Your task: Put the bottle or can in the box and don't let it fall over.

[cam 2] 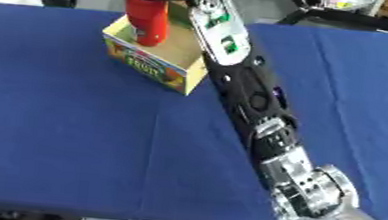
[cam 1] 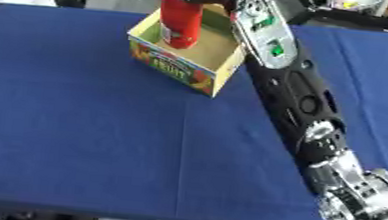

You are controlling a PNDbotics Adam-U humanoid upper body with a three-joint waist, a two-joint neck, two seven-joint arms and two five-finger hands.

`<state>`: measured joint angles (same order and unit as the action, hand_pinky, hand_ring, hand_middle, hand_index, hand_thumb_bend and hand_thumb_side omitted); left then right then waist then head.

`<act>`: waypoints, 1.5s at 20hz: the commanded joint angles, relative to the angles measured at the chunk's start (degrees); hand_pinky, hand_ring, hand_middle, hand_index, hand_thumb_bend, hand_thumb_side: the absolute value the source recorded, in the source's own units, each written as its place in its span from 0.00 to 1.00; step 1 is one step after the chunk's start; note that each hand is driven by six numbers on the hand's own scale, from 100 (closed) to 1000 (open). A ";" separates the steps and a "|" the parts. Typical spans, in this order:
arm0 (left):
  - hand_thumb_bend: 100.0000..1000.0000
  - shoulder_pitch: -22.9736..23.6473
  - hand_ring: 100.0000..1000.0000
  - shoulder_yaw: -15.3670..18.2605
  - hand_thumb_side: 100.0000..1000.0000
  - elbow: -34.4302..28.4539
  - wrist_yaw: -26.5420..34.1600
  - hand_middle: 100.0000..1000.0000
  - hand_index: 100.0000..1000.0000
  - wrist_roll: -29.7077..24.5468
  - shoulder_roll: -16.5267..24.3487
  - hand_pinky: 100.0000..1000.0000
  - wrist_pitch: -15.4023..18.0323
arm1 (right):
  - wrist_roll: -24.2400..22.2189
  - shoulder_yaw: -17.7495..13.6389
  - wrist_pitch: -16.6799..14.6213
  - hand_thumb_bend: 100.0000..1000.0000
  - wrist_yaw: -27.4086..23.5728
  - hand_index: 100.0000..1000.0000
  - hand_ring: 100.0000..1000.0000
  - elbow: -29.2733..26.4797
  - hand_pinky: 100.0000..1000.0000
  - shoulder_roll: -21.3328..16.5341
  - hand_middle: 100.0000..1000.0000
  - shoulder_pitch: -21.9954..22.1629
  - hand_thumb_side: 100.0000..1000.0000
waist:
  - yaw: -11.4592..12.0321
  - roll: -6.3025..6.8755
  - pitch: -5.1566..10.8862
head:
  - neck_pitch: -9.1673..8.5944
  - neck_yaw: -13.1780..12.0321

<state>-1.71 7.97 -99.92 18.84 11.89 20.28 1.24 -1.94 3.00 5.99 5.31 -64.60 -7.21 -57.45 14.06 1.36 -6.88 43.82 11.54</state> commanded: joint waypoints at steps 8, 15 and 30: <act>0.44 -0.64 1.00 0.20 0.87 -0.57 0.24 0.89 0.82 -0.21 0.65 0.69 0.10 | 3.96 -1.63 -0.81 0.73 0.56 0.61 1.00 3.49 0.76 0.15 1.00 -1.41 0.07 | 0.07 0.47 0.02 | 0.30 0.03; 0.44 -0.58 1.00 0.24 0.87 -0.57 0.26 0.89 0.82 -0.25 0.65 0.69 0.11 | 2.87 -2.29 -0.91 1.00 8.45 0.96 1.00 4.93 0.86 -0.74 1.00 -0.86 0.42 | -0.14 0.50 0.09 | 0.30 -0.08; 0.44 -0.40 1.00 0.32 0.87 -0.50 0.31 0.89 0.82 -0.34 0.54 0.69 0.12 | 9.97 -3.27 1.41 0.60 4.75 0.35 0.98 4.04 0.80 0.18 0.91 -0.32 0.00 | -0.05 0.46 0.07 | 0.30 0.03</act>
<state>-1.81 7.96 -99.78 18.94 11.74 19.79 1.18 7.07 -0.29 7.40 11.50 -59.46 -6.73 -56.89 13.89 1.63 -7.42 43.82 11.53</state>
